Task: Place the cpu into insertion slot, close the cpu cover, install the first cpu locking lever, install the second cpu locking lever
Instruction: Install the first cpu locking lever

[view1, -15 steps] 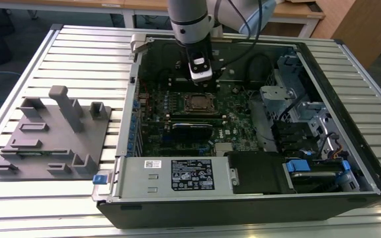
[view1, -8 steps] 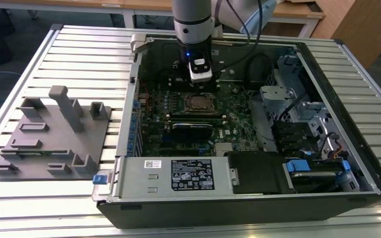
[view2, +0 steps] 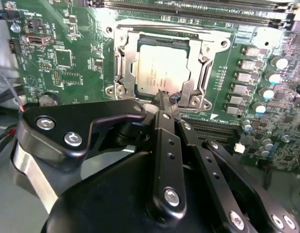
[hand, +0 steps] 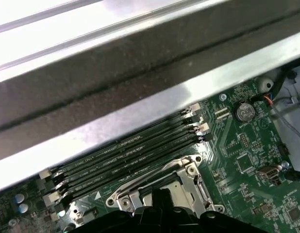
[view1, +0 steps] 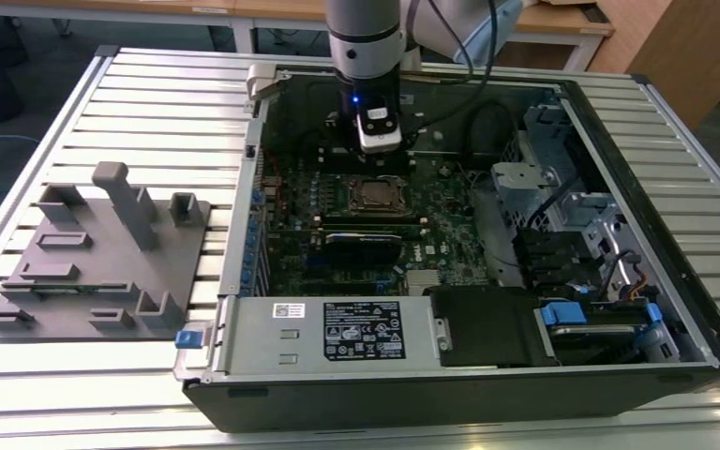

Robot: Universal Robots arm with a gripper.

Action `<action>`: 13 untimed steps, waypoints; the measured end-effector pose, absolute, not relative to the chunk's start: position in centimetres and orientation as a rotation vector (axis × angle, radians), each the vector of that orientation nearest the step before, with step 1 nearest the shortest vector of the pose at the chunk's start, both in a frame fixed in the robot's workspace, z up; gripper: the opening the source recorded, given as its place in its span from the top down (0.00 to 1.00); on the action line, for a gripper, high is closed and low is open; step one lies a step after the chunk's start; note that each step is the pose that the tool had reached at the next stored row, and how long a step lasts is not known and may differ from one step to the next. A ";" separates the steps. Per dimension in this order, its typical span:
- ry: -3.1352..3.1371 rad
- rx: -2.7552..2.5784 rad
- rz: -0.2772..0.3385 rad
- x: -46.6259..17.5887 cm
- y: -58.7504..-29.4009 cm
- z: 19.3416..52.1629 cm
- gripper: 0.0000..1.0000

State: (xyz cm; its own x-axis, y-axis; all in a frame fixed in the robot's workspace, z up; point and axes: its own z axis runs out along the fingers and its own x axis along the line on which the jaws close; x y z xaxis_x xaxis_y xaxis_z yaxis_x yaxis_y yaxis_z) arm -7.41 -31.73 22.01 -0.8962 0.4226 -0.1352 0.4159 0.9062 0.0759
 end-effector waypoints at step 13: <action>2.927 0.648 0.066 -7.4 -31.7 23.0 0.90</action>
State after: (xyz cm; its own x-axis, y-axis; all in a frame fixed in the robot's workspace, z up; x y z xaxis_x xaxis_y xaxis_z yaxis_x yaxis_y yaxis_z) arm -7.41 -31.73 22.99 -0.8970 0.4226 -0.1295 0.4164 0.9062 0.0734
